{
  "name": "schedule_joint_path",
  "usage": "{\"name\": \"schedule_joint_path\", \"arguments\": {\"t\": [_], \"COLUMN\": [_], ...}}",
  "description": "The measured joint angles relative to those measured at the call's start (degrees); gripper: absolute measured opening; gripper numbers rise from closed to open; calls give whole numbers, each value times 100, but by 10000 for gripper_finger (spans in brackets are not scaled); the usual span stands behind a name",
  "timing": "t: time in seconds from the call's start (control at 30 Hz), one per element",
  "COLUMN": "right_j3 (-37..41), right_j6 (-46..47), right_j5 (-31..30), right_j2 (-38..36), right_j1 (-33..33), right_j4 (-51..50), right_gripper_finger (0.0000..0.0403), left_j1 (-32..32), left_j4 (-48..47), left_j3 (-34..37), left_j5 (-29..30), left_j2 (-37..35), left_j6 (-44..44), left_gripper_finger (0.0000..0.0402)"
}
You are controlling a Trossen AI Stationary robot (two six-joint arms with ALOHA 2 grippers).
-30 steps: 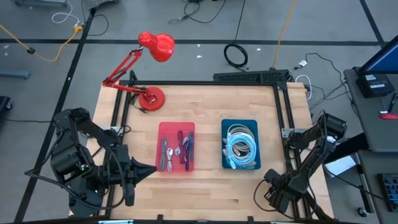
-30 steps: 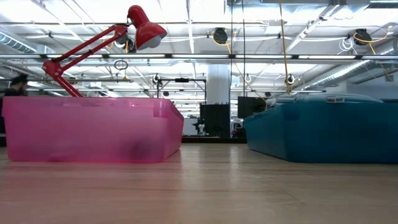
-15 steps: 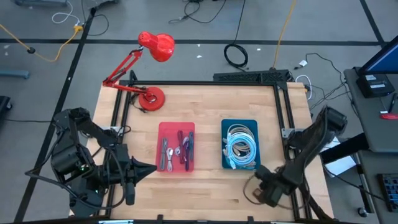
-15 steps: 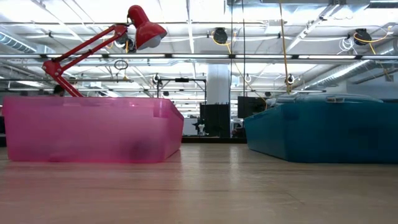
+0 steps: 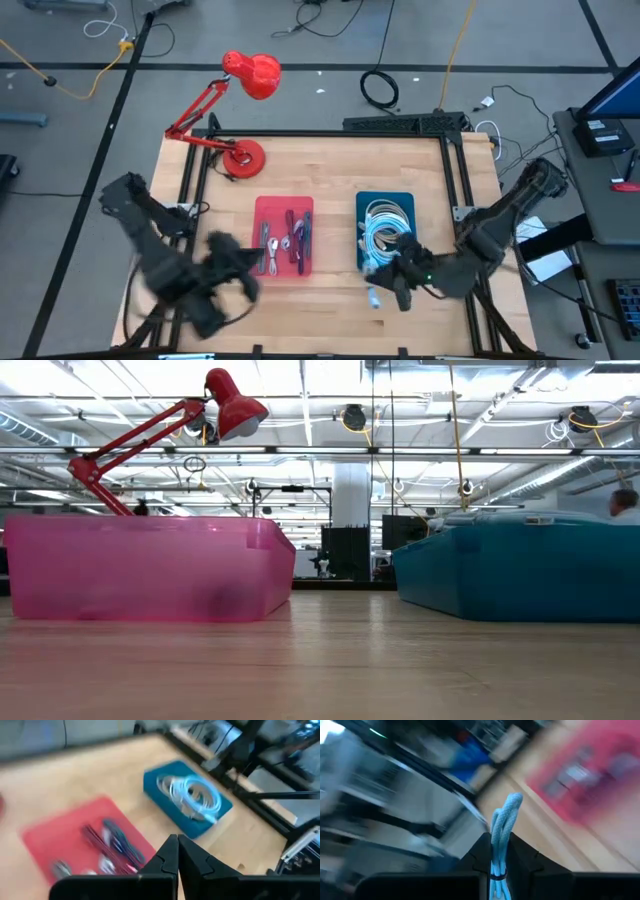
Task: Pick & Place USB Port
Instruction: Put the white charger cable into the red bin
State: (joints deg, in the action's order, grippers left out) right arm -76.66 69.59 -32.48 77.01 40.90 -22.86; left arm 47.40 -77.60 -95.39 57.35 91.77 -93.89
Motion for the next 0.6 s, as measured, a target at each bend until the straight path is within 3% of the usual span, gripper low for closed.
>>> {"name": "schedule_joint_path", "arguments": {"t": [0.13, 0.27, 0.33, 0.4, 0.6], "right_j3": [-73, -73, -73, -73, -73], "right_j6": [-976, -1143, -1217, -1319, -1532], "right_j5": [227, 224, 210, 90, -365], "right_j2": [43, 50, 47, 27, 7], "right_j1": [-364, -533, -570, -574, -570], "right_j4": [1100, 1173, 1178, 1196, 1196], "right_gripper_finger": [23, 23, 23, 23, 23], "left_j1": [-906, -1551, -1824, -2027, -2203], "left_j4": [2946, 7502, 8903, 9220, 8083], "left_j3": [1103, 1620, 1684, 1681, 1714], "left_j5": [-1152, -2387, -3260, -3814, -4239], "left_j2": [15, 12, 44, 105, 128], "left_j6": [1049, 3471, 3876, 3875, 3421], "left_gripper_finger": [24, 49, 62, 76, 126]}}
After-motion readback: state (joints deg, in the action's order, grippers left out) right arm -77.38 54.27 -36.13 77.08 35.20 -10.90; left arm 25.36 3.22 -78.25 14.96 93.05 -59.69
